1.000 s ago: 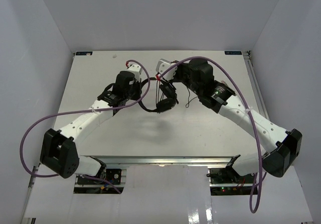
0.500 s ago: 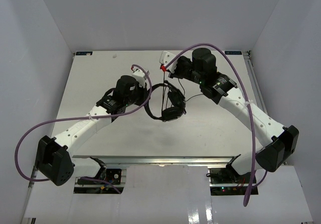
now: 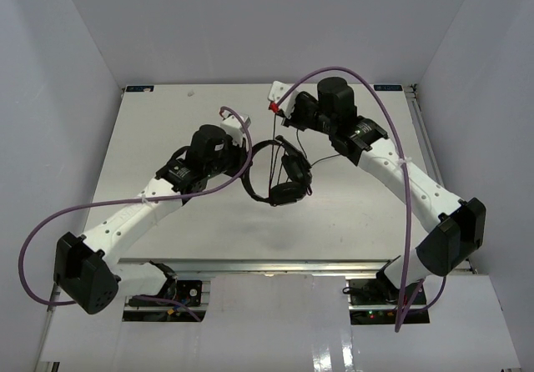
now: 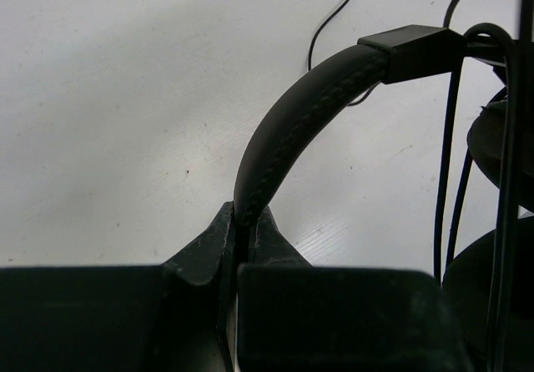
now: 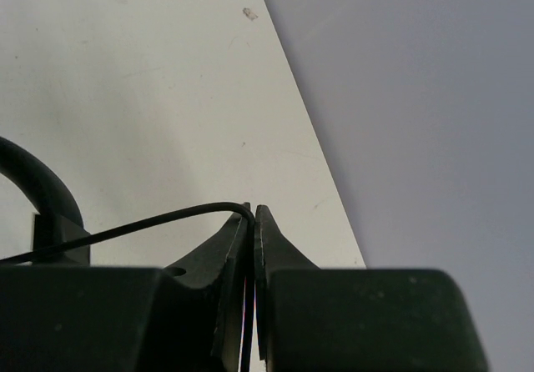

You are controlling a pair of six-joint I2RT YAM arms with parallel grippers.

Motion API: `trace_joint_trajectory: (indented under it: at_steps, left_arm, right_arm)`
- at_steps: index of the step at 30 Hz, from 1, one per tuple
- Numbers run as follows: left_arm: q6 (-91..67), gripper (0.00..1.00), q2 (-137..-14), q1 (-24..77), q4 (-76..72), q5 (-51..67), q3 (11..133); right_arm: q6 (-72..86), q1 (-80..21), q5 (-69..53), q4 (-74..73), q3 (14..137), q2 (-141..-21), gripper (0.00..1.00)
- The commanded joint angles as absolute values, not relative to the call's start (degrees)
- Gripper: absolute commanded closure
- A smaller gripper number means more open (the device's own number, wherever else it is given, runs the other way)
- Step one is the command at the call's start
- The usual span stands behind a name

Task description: Wrap the headphones

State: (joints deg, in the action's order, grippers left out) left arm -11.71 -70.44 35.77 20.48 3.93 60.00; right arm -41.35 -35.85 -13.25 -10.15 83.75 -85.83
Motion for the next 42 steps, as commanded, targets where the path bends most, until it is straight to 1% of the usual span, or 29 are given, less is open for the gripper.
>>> trace_joint_trajectory:
  at_steps: [1, 4, 7, 9, 11, 13, 14, 16, 18, 21, 23, 27, 28, 31, 33, 38, 42]
  left_arm:
    - [-10.78, 1.0, -66.17, 36.44, 22.67, 5.77, 64.18]
    - [-10.72, 1.0, -65.94, 36.47, 23.39, 5.78, 66.23]
    - [-11.05, 1.0, -66.07, 36.47, 24.35, 5.89, 69.52]
    - [-11.65, 1.0, -66.33, 36.47, 25.07, 6.05, 71.99]
    - [-12.18, 1.0, -66.94, 36.4, 26.21, 6.13, 74.99]
    - [-12.74, 1.0, -67.5, 36.47, 27.15, 6.33, 78.03]
    - [-12.83, 1.0, -67.6, 36.47, 27.27, 6.41, 79.44]
    - [-14.05, 1.0, -69.1, 36.47, 29.12, 7.41, 83.69]
    - [-14.73, 1.0, -69.93, 36.47, 30.52, 7.92, 86.83]
    - [-15.99, 1.0, -71.23, 36.47, 33.3, 8.26, 91.78]
    - [-16.44, 1.0, -71.57, 36.47, 34.81, 7.98, 94.26]
    - [-17.52, 1.0, -73.17, 36.46, 36.96, 7.02, 99.09]
    - [-17.64, 1.0, -73.78, 36.47, 37.39, 6.17, 100.06]
    - [-17.21, 1.0, -75.03, 36.47, 39.13, 3.93, 104.07]
    - [-16.5, 1.0, -76.36, 36.47, 40.69, 1.72, 106.04]
    - [-15.84, 1.0, -80.15, 36.47, 44.13, -2.28, 114.99]
    - [-16.28, 1.0, -81.53, 36.47, 44.08, -3.68, 117.98]
  right_arm:
    - [-37.83, -31.69, -15.14, -5.15, 80.95, -83.54, 0.91]
    - [-36.66, -30.44, -17.43, -5.17, 78.25, -82.81, 0.91]
    - [-33.45, -28.96, -22.74, -5.04, 76.75, -82.47, 0.9]
    - [-30.08, -27.61, -29.4, -5.03, 76.08, -82.61, 0.85]
    - [-26.24, -26.46, -39.96, -4.39, 75.86, -83.52, 0.83]
    - [-22.23, -25.92, -45.66, -1.89, 74.72, -83.96, 0.81]
    - [-19.66, -25.84, -46.15, 0.07, 74.45, -84.16, 0.8]
    - [-9.65, -25.84, -51.97, 9.08, 71.48, -84.92, 0.78]
    - [-5.61, -25.91, -54.31, 14.61, 70.26, -85.74, 0.77]
    - [10.74, -26.01, -59.4, 30.21, 69.13, -89.63, 0.76]
    - [18.47, -26.6, -61.28, 37.01, 69.16, -91.99, 0.76]
    - [26.55, -29.08, -62.62, 43.25, 68.84, -95.73, 0.75]
    - [27.57, -29.98, -62.61, 45.11, 68.37, -96.18, 0.73]
    - [28.52, -31.51, -62.43, 47.7, 65.54, -96.05, 0.68]
    - [28.13, -31.77, -62.38, 47.78, 63.6, -95.6, 0.67]
    - [21.43, -31.8, -62.62, 41.49, 60.89, -95.03, 0.67]
    - [23.38, -32.03, -63.47, 45.07, 58.24, -95.02, 0.67]
